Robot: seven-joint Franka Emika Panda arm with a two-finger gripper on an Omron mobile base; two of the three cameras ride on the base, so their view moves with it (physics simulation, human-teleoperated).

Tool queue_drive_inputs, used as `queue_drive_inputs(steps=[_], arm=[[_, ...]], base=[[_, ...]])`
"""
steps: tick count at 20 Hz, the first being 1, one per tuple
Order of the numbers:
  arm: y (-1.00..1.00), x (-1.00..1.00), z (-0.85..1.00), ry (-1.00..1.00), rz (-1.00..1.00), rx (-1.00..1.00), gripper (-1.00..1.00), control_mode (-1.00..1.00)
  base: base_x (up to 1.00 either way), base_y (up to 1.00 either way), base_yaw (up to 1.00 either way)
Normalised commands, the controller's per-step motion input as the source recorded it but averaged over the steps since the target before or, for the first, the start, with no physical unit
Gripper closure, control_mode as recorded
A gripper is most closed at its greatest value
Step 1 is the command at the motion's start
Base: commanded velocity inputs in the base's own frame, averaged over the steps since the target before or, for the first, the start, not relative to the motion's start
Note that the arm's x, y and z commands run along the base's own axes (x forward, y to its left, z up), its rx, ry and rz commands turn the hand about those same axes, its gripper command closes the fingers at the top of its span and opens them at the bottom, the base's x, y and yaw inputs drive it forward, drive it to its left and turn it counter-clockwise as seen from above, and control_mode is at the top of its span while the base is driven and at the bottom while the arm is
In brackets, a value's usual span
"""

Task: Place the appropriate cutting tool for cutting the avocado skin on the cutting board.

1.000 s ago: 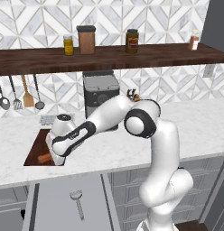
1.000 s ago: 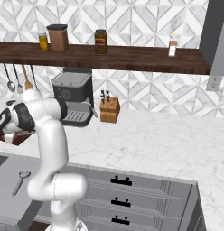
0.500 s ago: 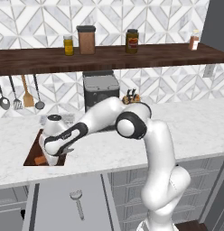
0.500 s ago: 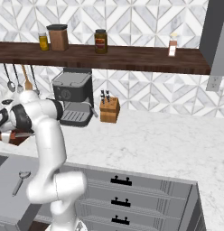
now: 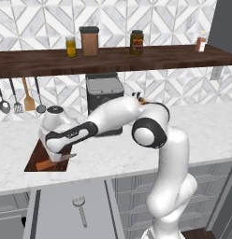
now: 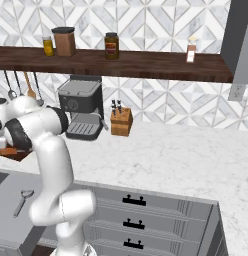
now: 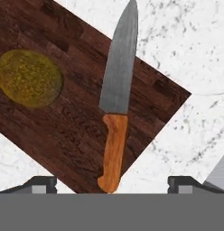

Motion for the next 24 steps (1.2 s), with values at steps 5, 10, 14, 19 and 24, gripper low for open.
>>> queue_drive_inputs(steps=[5,10,14,19,24], arm=[[-0.73,-0.4,0.45,-0.12,-0.19,0.05,-1.0,-1.0],[-0.71,-0.43,0.39,-0.09,-0.21,0.06,-1.0,-1.0],[-0.69,-0.38,0.5,-0.04,-0.23,0.05,-1.0,-1.0],[-0.69,-0.26,0.49,0.0,-0.21,0.06,-1.0,-1.0],[-0.68,-0.25,0.48,0.0,-0.2,0.08,-1.0,-1.0]], base=[[0.0,0.0,0.0],[0.0,0.0,0.0],[0.0,0.0,0.0],[0.0,0.0,0.0],[0.0,0.0,0.0]])
